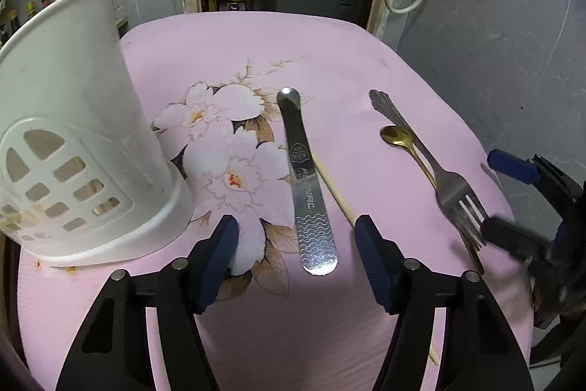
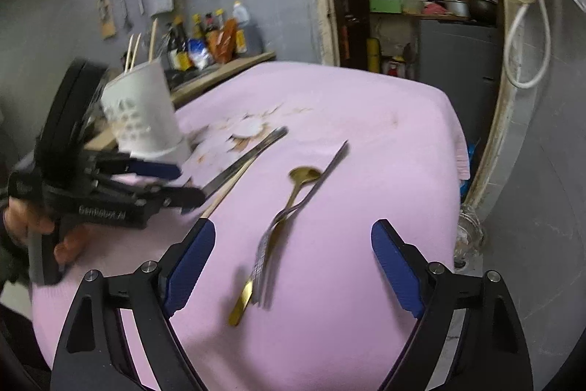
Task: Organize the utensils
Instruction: 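Close the left gripper on a steel knife while the right gripper grasps a fork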
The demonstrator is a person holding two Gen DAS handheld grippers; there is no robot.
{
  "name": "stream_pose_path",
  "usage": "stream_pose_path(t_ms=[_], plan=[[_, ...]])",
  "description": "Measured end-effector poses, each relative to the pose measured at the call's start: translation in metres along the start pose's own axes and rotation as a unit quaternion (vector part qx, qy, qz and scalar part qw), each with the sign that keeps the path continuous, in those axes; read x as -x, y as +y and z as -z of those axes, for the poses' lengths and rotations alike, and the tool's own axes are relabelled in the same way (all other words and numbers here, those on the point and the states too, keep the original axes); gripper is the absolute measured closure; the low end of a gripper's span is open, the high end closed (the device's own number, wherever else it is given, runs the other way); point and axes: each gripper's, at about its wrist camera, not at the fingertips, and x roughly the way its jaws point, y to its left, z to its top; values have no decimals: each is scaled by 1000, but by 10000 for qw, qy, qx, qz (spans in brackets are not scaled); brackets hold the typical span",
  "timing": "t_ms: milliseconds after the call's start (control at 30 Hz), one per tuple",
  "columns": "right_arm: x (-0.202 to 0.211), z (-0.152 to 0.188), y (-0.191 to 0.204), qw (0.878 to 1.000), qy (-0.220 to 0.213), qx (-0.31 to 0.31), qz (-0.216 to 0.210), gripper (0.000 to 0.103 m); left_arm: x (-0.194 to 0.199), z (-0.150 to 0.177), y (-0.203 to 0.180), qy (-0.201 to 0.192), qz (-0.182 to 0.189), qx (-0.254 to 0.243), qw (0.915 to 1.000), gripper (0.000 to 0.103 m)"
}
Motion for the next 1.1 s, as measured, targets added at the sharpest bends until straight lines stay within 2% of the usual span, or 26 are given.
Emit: stream_pose_path(t_ms=[100,333,467,633,733,867,1100], plan=[[-2,4,6,9996,88,130,234,16,-3,-1,-4,101,-3,-132,9999,56],[-6,11,7,9964,291,244,758,16,-13,1,-13,248,-96,-377,9989,72],[-7,14,-5,9954,305,-12,913,16,-15,2,-10,244,-170,-334,9990,84],[0,18,-27,9930,123,-615,999,16,-12,2,-3,198,-154,-48,9997,86],[3,19,-32,9915,58,-773,1043,16,-8,3,2,165,-187,75,9997,86],[4,17,-29,9905,24,-701,1184,16,0,6,4,156,-194,172,9995,87],[1,11,-15,9946,7,-254,1004,16,20,17,11,117,-216,285,9993,87]])
